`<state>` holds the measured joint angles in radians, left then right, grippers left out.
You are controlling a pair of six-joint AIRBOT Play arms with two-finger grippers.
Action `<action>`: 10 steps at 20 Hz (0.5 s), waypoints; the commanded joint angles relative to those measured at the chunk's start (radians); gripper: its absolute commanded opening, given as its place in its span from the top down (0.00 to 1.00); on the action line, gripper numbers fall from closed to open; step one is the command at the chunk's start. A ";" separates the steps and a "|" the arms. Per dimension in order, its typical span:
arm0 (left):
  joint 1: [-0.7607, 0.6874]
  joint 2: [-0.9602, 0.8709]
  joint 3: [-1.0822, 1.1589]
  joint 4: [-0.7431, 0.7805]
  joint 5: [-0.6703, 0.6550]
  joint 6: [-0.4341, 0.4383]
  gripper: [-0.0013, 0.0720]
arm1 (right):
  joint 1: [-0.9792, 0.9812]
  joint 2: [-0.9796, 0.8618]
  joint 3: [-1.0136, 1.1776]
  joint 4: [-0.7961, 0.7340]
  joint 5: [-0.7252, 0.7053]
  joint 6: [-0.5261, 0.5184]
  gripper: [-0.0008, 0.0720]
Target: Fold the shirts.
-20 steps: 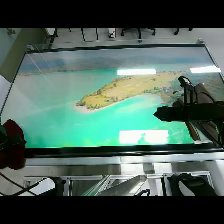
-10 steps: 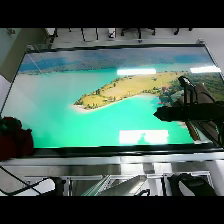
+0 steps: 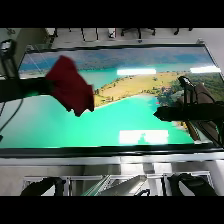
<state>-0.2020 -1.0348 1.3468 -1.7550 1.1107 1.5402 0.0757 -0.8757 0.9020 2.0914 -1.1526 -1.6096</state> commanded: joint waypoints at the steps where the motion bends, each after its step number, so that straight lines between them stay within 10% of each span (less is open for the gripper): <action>1: -0.232 -0.039 -0.062 -0.026 -0.040 -0.058 0.97 | 0.001 0.001 0.000 0.000 -0.002 0.001 0.96; 5: -0.325 -0.206 -0.128 -0.027 -0.112 -0.102 0.86 | 0.001 0.000 0.000 0.001 0.009 0.002 0.95; 7: -0.309 -0.277 -0.086 -0.027 -0.092 -0.108 0.13 | 0.000 0.001 0.000 0.001 0.008 0.002 0.75; 8: -0.282 -0.301 -0.043 -0.027 -0.038 -0.110 0.14 | 0.000 0.001 0.003 0.000 0.009 0.002 0.50; 10: -0.213 -0.312 0.035 -0.026 0.085 -0.100 0.14 | -0.022 0.000 0.017 0.006 -0.002 0.007 0.45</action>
<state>-0.4614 -1.2953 1.3090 -1.7809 1.0782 1.4433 0.0696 -0.8757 0.9073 2.0926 -1.1461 -1.6093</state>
